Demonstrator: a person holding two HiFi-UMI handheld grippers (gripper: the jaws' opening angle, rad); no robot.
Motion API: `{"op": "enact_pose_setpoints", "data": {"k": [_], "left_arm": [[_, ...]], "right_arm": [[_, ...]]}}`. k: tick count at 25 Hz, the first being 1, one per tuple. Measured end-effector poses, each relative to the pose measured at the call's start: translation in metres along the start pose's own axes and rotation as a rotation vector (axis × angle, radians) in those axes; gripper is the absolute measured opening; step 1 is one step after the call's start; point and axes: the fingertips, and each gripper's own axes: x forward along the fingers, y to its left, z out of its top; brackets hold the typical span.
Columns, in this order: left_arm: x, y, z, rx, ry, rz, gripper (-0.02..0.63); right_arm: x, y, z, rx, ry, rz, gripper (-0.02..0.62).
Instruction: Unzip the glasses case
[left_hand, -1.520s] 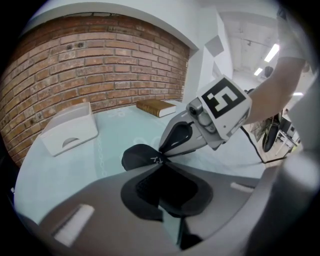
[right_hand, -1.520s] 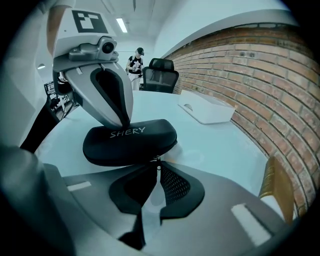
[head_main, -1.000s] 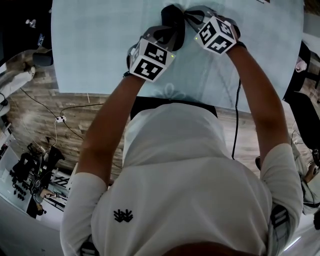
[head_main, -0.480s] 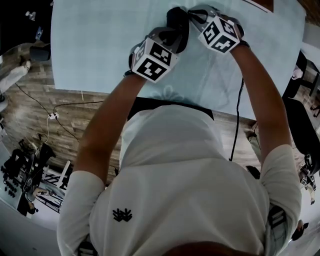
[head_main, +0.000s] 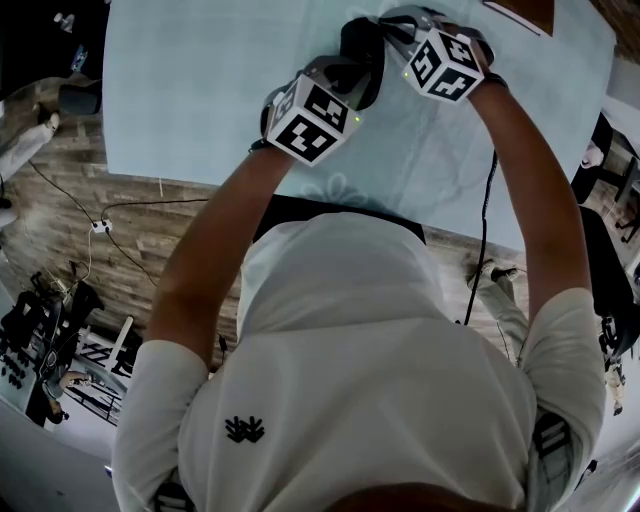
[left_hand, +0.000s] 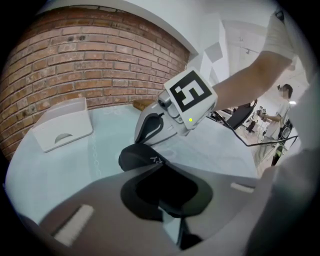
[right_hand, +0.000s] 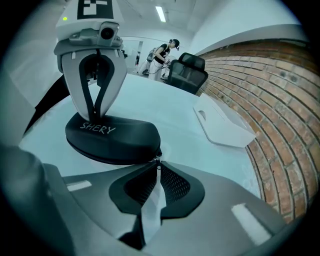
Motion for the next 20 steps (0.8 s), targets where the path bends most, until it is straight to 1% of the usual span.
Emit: {"op": "enact_pose_setpoints", "data": {"k": [9,13,16,20], "left_arm": [[0.000,0.000,-0.002,-0.001,0.000,-0.023,0.057],[0.000,0.000,-0.001,-0.002,0.004,-0.031,0.057],[-0.001,0.000,-0.002,-0.006,0.003,-0.036,0.057],[-0.001,0.000,-0.003,-0.010,-0.006,-0.042,0.057]], "right_arm": [[0.008,-0.004,0.007,-0.159,0.020,0.056,0.025],[0.010,-0.005,0.009,-0.238,0.033,0.077,0.012],[0.010,-0.005,0.011,-0.250,0.032,0.080,0.012],[0.012,-0.004,0.011,-0.254,0.028,0.063,0.012]]}}
